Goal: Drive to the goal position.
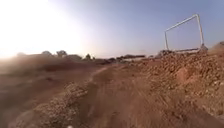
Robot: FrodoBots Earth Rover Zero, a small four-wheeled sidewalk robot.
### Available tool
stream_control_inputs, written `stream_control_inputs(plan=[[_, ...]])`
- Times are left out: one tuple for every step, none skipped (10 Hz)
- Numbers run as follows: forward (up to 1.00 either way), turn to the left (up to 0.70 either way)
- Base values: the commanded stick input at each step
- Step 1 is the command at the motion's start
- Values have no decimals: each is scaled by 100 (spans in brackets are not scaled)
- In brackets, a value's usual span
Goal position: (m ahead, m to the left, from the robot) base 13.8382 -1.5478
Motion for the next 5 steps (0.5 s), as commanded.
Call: stream_control_inputs(plan=[[69,0],[69,0],[69,0],[69,0],[69,0]])
